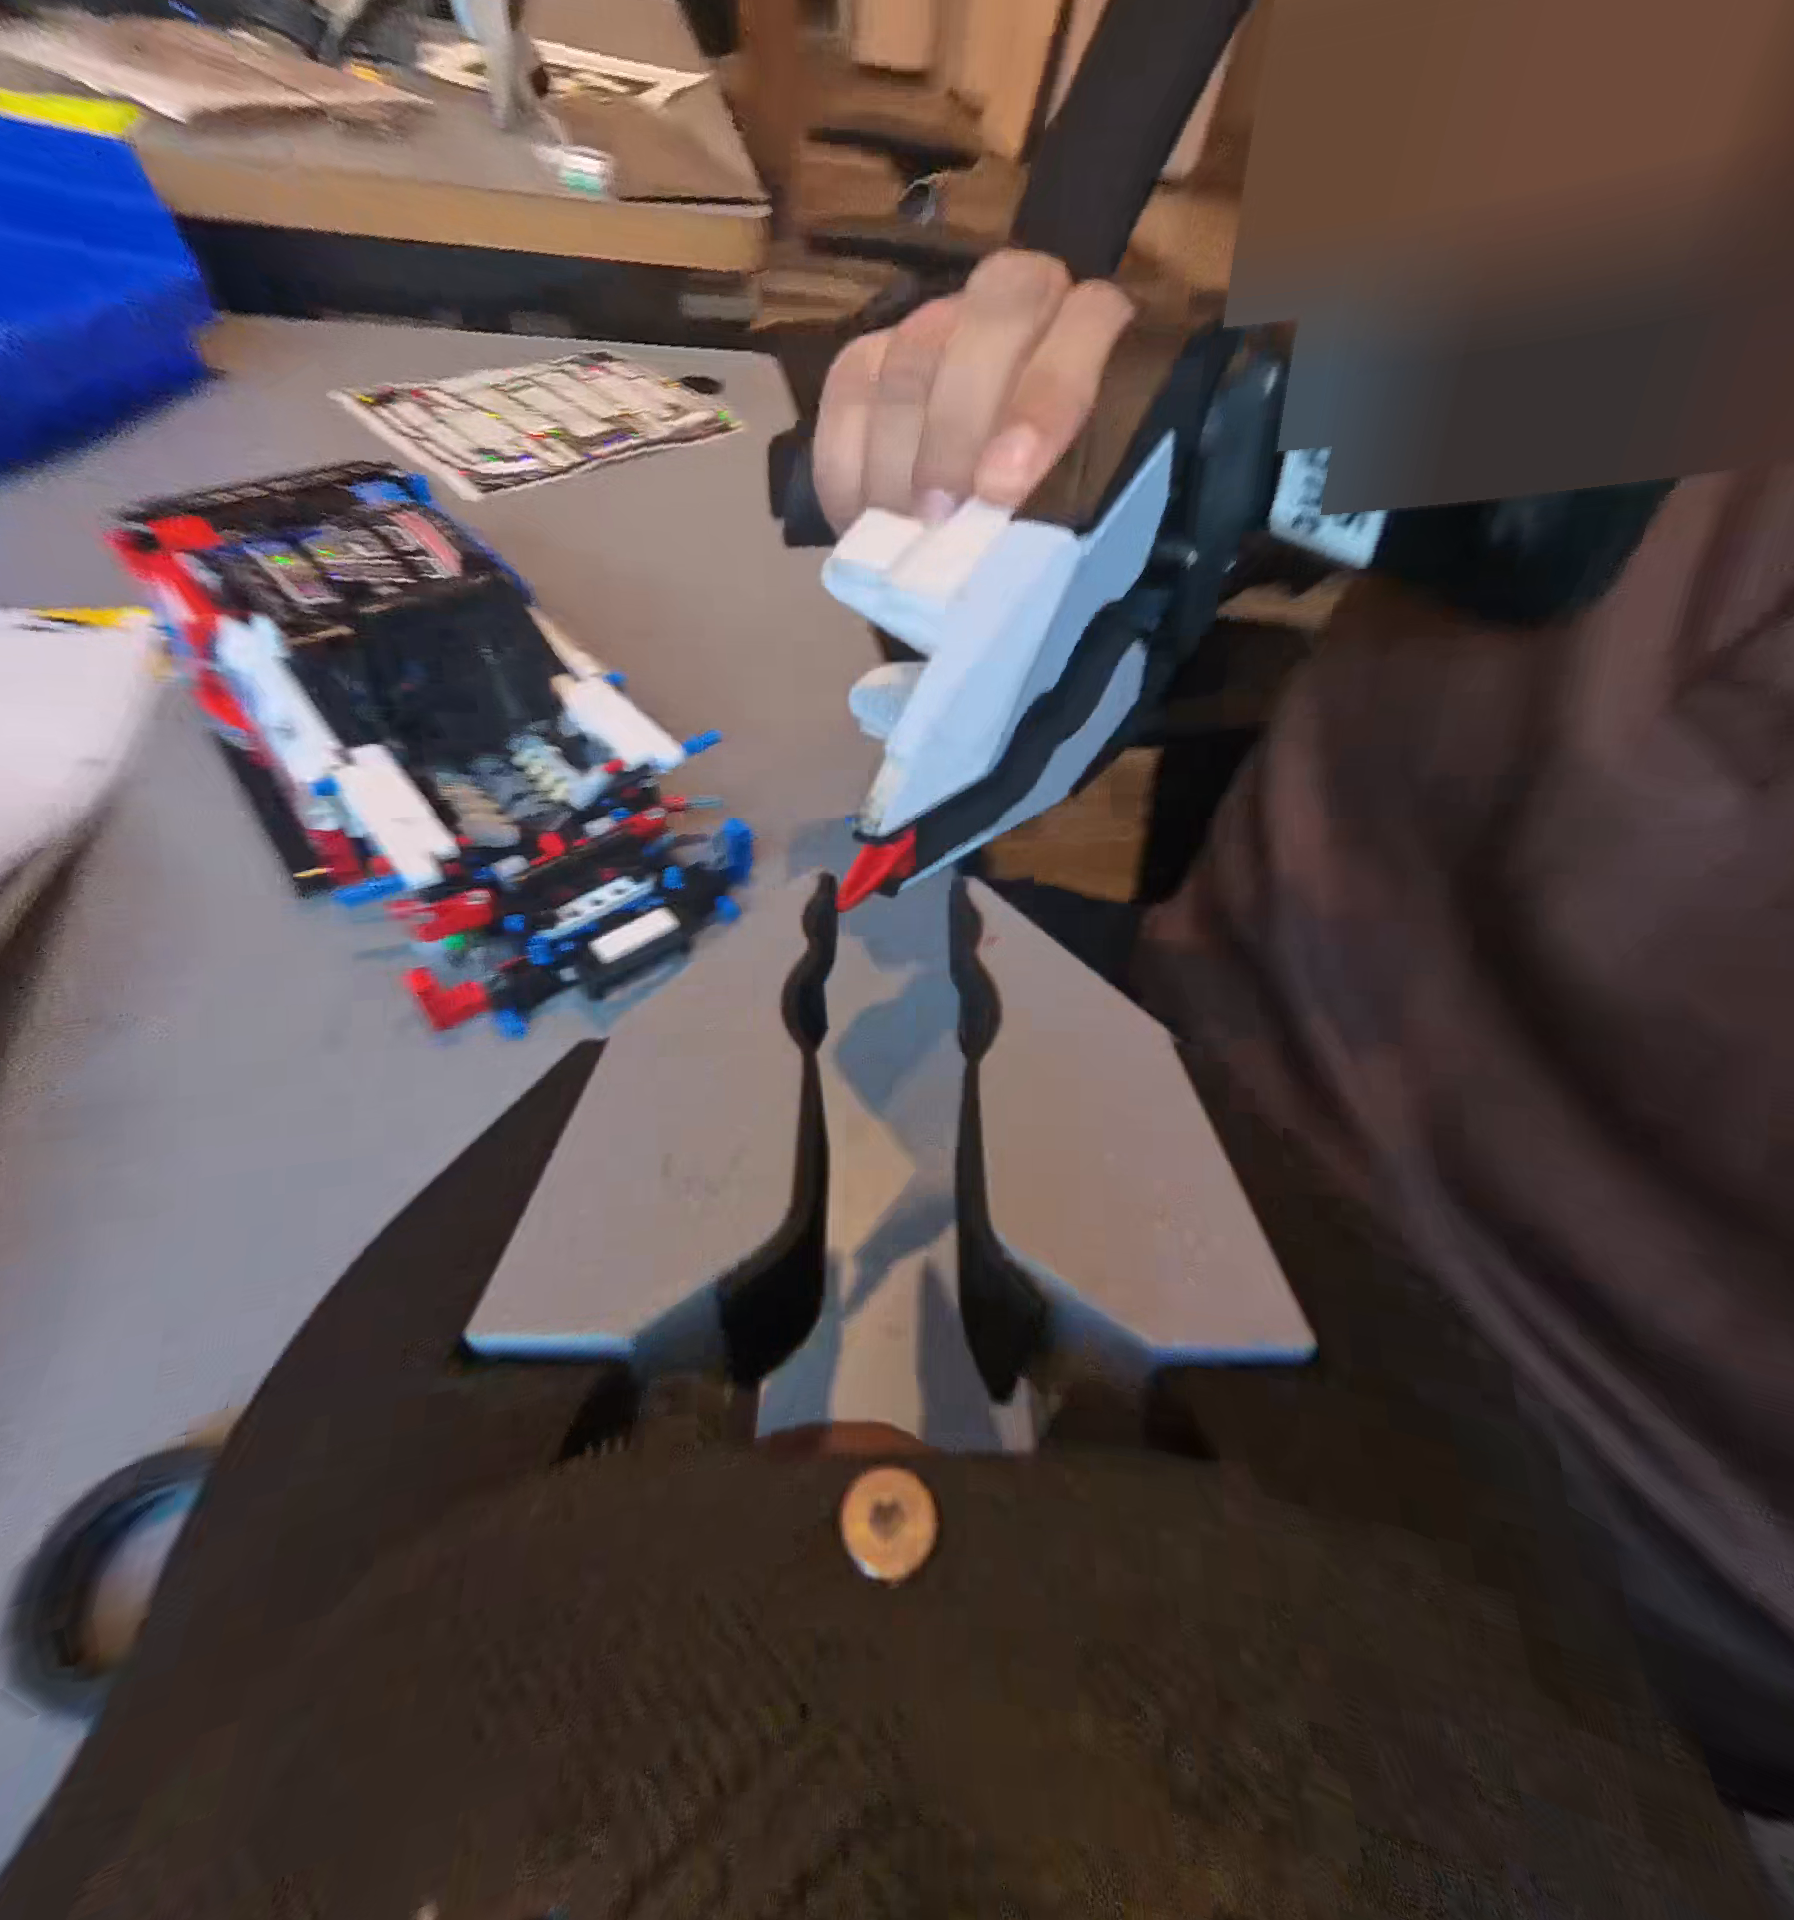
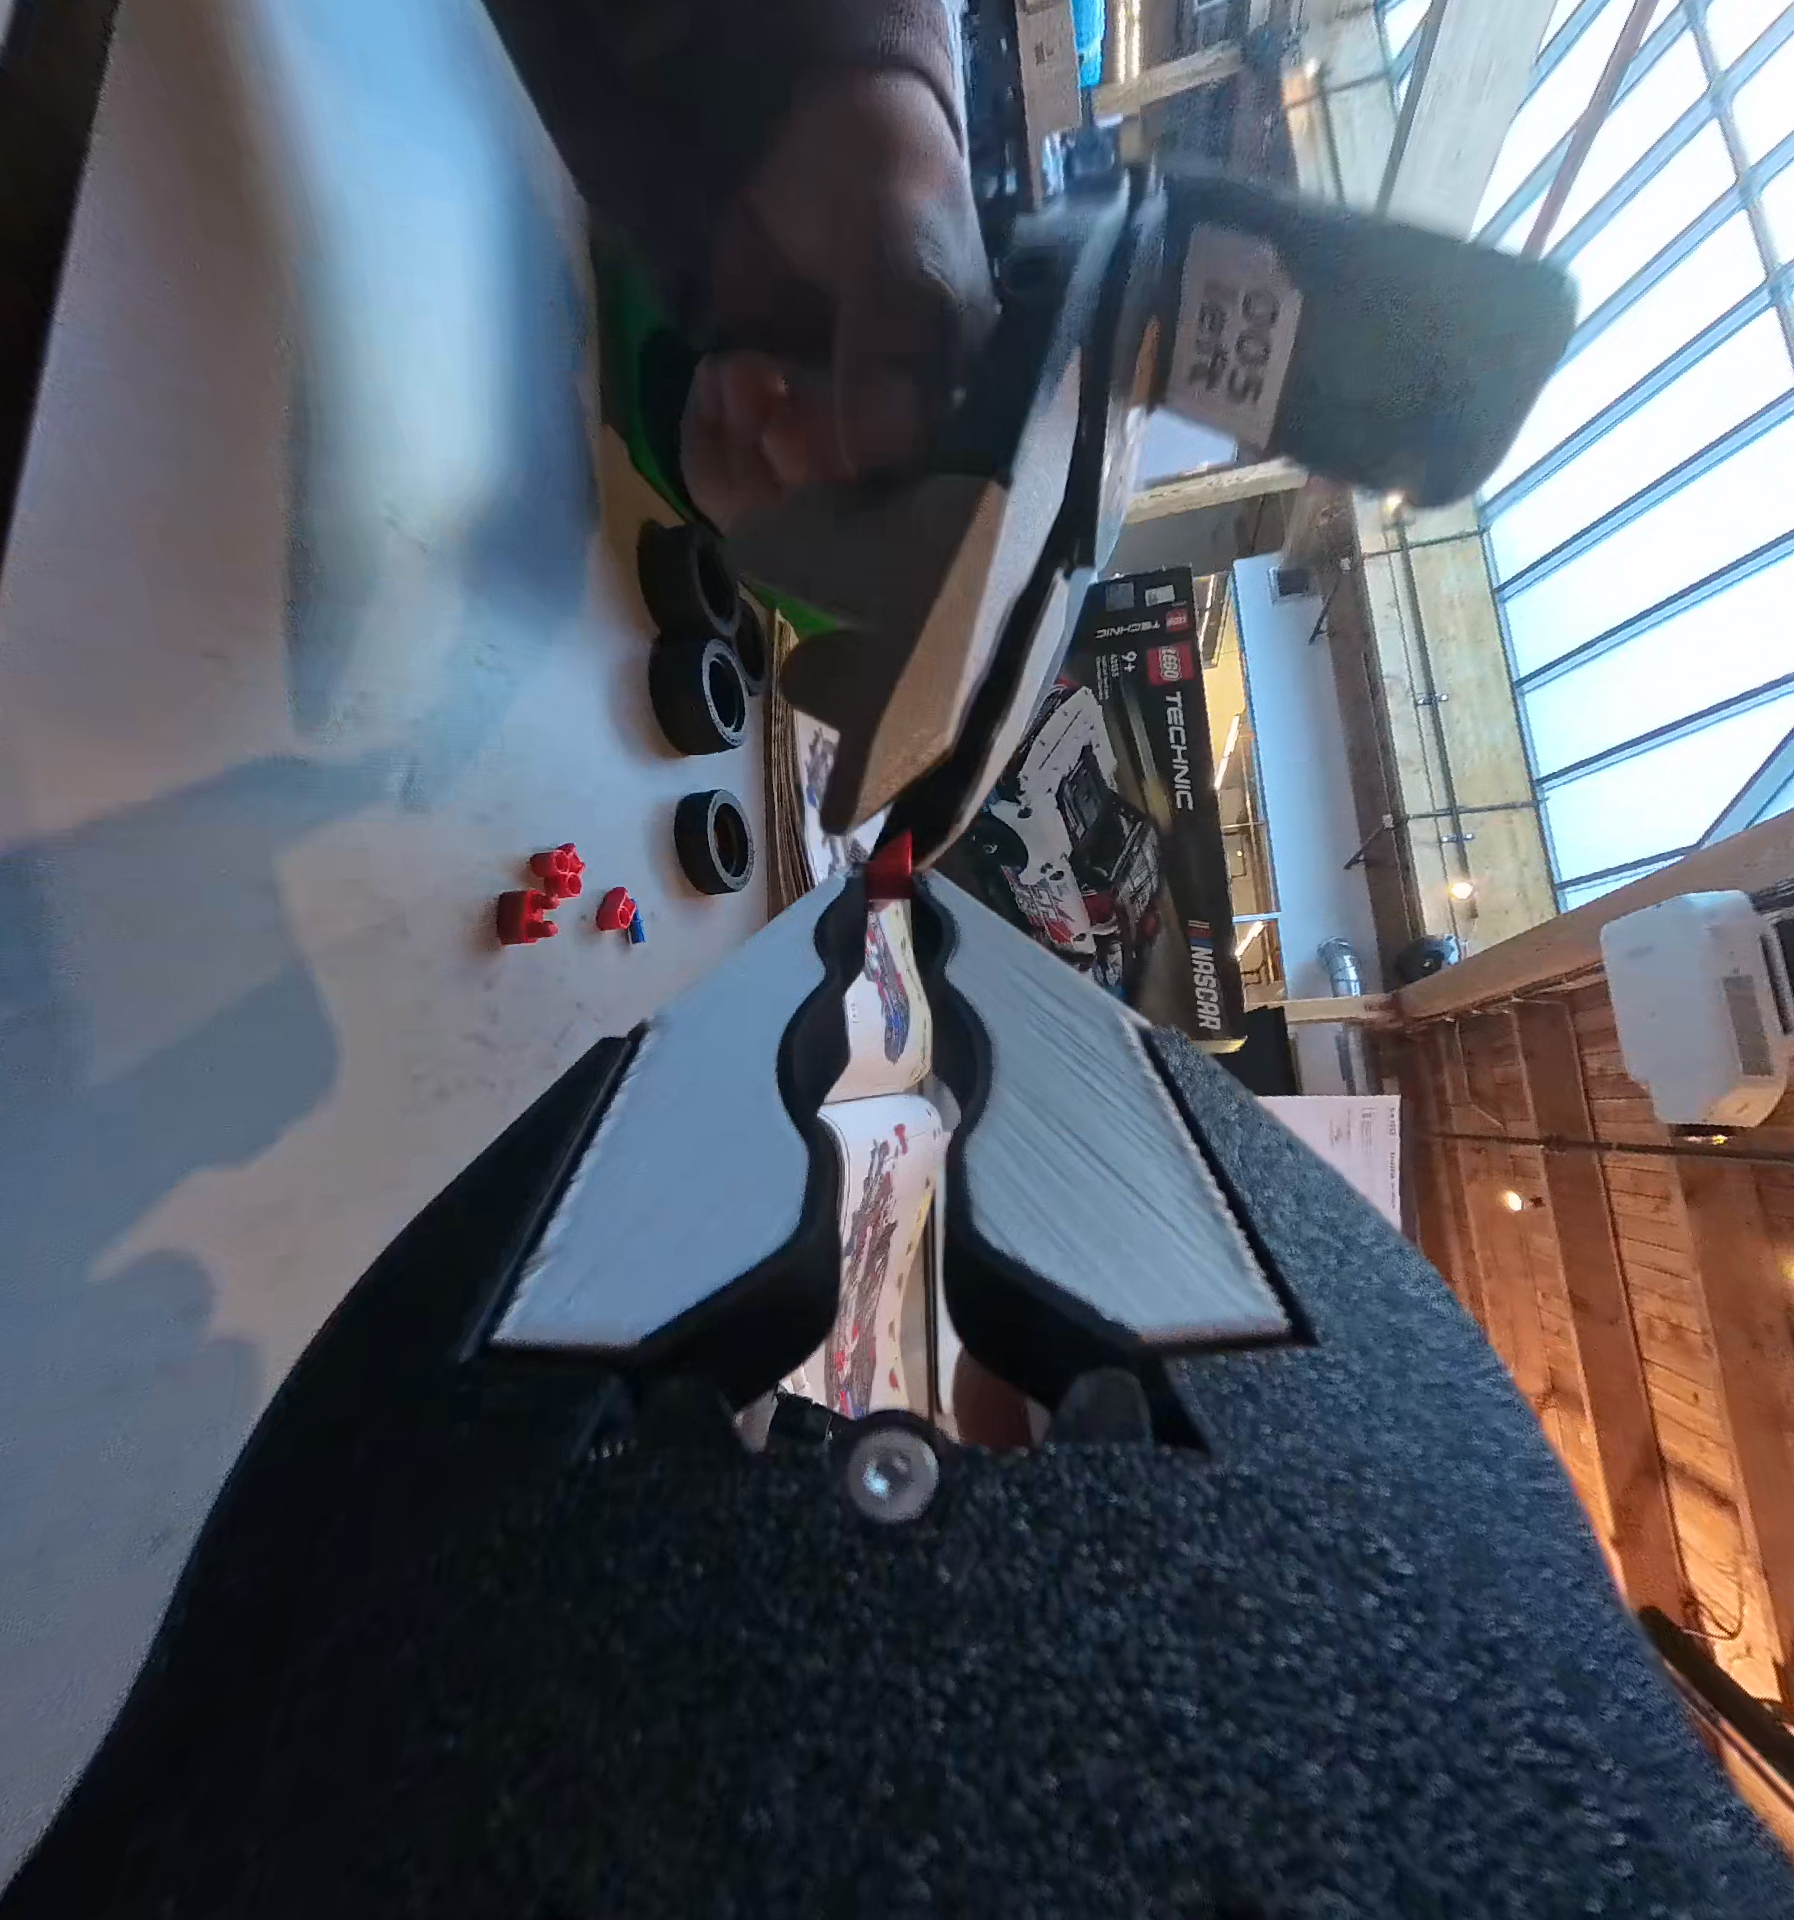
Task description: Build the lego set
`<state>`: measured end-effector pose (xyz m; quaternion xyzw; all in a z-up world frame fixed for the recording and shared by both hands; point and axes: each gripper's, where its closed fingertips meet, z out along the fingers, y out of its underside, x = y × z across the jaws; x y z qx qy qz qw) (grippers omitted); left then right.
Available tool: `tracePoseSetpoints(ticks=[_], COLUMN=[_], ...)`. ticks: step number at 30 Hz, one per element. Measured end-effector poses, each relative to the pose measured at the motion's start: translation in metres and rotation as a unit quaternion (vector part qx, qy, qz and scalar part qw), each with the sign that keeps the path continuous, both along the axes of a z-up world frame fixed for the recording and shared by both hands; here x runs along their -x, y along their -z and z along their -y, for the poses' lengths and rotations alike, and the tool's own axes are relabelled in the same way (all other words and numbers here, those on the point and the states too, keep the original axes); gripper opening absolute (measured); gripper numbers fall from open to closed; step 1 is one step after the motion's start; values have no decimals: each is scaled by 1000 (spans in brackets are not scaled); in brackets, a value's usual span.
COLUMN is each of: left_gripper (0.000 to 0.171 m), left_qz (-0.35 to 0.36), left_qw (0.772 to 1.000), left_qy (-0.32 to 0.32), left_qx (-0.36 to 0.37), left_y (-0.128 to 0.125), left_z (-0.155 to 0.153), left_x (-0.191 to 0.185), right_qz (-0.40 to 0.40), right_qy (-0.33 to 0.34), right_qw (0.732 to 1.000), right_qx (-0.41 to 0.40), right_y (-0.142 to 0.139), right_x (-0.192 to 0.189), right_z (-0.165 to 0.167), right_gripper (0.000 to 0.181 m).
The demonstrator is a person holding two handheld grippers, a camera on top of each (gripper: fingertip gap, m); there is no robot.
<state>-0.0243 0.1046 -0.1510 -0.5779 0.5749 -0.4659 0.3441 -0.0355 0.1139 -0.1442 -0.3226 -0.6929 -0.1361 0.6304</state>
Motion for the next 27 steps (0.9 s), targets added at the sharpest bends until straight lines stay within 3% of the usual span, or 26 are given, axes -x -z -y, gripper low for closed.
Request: tracePoseSetpoints(ticks=[5, 9, 13, 19, 22, 27], left_gripper=[2, 1, 10, 2, 2, 1], left_qz=[14, 5, -7, -24, -33, -40], left_qw=[999, 999, 996, 995, 996, 992], left_qy=[15, 3, 10, -9, -26, -98], left_qx=[35, 34, 88, 94, 81, 66], left_y=[0, 3, 10, 23, 32, 54], left_z=[2, 5, 14, 15, 14, 1], left_x=[-1, -4, -4, 0, 3, 19], right_qz=[4, -8, -4, 6, 5, -26], right_qy=[-3, 6, 6, -1, 3, 28], right_qw=[1000, 1000, 1000, 1000, 998, 981], right_qx=[-2, 15, 15, 25, 60, 190], right_y=[4, 8, 15, 26, 36, 54], right_x=[-6, -10, -8, -1, 1, -3], right_z=[8, 7, 10, 15, 14, 8], right_gripper=[7, 7, 7, 8, 7, 11])
